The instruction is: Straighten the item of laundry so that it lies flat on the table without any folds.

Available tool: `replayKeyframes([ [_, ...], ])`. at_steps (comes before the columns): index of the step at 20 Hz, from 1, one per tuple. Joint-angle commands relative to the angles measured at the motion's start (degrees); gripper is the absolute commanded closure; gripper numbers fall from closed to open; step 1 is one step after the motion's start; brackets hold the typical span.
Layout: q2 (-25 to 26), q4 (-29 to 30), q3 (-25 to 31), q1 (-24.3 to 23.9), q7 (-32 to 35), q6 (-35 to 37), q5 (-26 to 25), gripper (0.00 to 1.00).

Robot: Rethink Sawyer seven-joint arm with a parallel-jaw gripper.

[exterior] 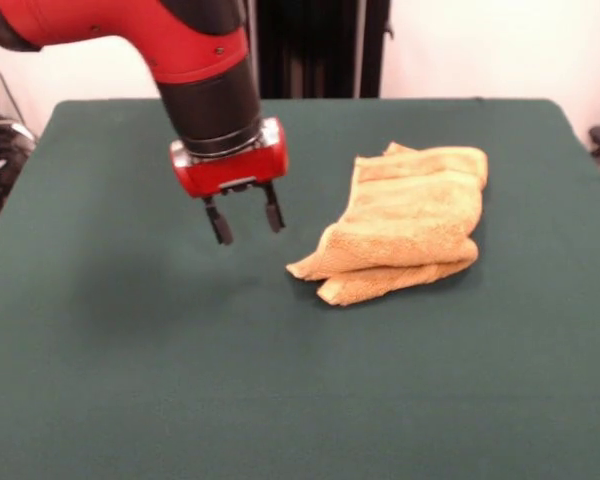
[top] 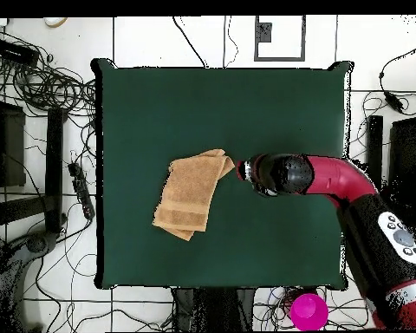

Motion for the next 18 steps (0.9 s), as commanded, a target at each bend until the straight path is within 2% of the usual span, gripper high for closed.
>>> replayKeyframes([
  [1, 2.62, 2.97, 5.64, 0.99, -10.50, 5.42, 0.56, 0.00],
  [4, 2.84, 0.99, 4.51, 1.43, -11.56, 7.49, -0.55, 0.00],
  [9, 3.17, 0.80, 4.89, 1.08, -11.26, 6.84, -0.72, 0.00],
  [18, 0.53, 5.54, 6.45, 1.05, -6.82, 2.14, 0.03, 0.00],
])
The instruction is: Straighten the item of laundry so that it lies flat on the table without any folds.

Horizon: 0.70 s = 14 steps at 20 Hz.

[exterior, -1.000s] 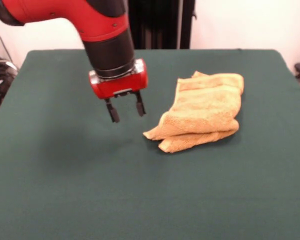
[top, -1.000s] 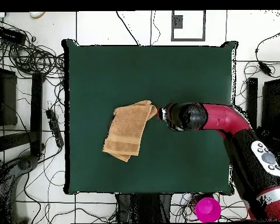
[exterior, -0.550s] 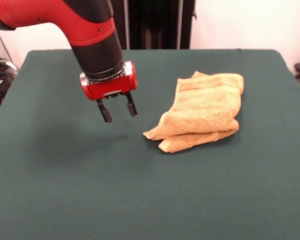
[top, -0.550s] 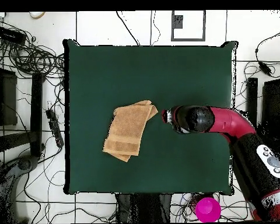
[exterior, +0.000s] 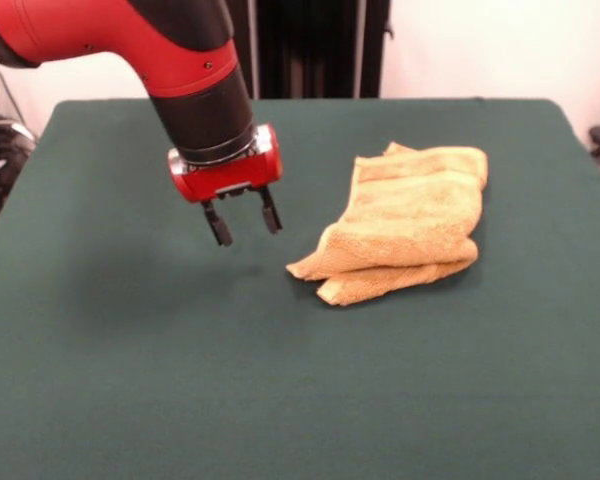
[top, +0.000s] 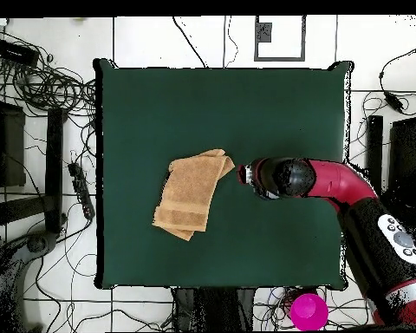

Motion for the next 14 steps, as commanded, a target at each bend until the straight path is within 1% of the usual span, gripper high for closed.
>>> replayKeyframes([
  [1, -1.67, 5.75, 6.17, 2.26, -6.63, 1.06, 0.22, 0.00],
  [4, -3.64, 8.34, 6.60, 2.22, -5.73, -1.42, -0.76, 0.00],
  [7, -4.25, 9.60, 6.97, 2.29, -5.05, -3.22, -1.35, 0.00],
  [14, -3.35, 10.07, 6.68, 2.16, -4.87, -5.10, -2.77, 0.00],
])
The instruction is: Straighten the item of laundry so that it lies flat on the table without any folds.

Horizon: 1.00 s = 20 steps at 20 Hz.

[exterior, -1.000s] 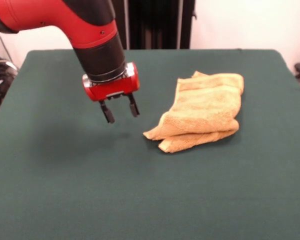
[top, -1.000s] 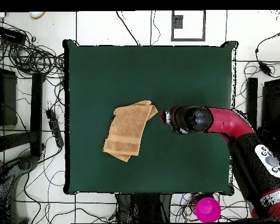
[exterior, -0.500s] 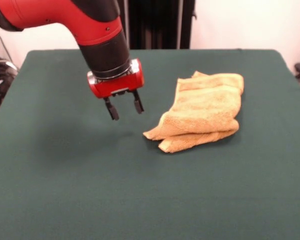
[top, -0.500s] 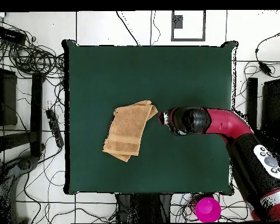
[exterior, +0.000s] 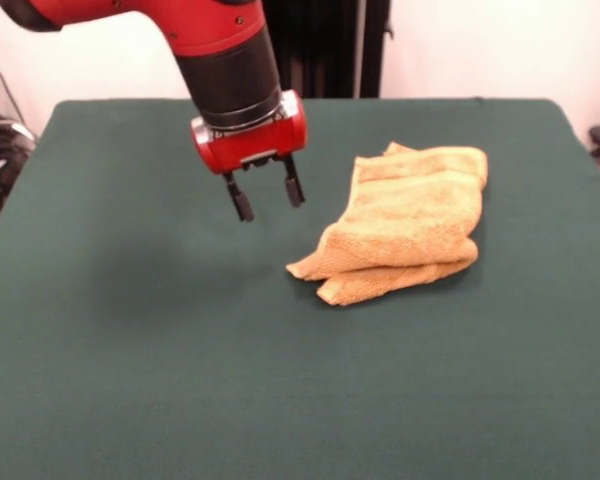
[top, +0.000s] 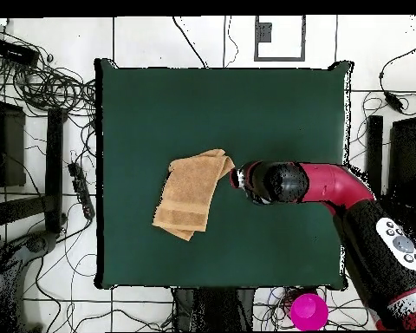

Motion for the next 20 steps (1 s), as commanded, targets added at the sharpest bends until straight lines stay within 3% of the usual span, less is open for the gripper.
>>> replayKeyframes([
  [1, 1.44, 4.78, 4.24, 2.17, -4.87, -3.98, -2.75, 0.00],
  [20, 8.08, -2.62, -1.19, 7.29, 0.27, -10.17, -10.70, 0.00],
])
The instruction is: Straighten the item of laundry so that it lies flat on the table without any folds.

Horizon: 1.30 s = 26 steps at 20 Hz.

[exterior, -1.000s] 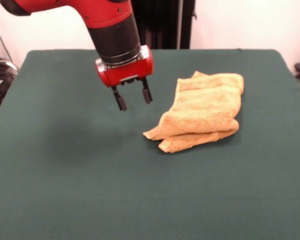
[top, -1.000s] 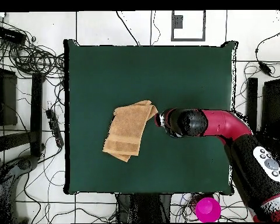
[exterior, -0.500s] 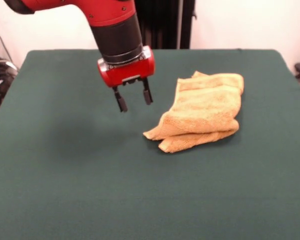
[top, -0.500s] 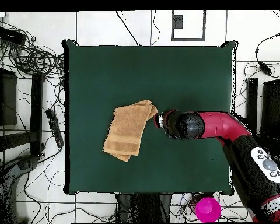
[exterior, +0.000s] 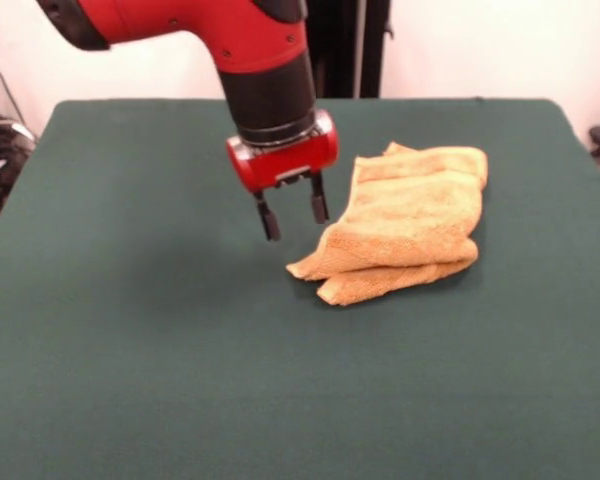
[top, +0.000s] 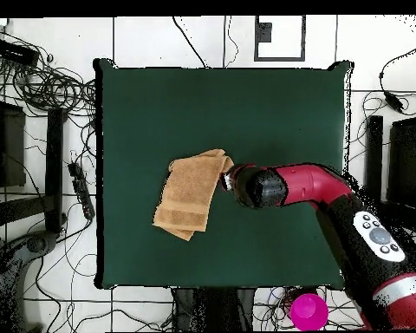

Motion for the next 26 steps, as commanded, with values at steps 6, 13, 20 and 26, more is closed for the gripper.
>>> replayKeyframes([
  [6, 7.02, -4.00, -1.93, 4.97, 1.67, -7.81, -5.19, 0.00],
  [13, 5.81, -5.09, -4.47, 6.78, 2.86, -9.17, -7.35, 0.00],
  [20, 3.89, -5.38, -6.70, 8.32, 3.19, -8.75, -7.58, 0.00],
  [26, 3.47, -5.01, -6.40, 7.89, 3.02, -9.57, -6.32, 0.00],
])
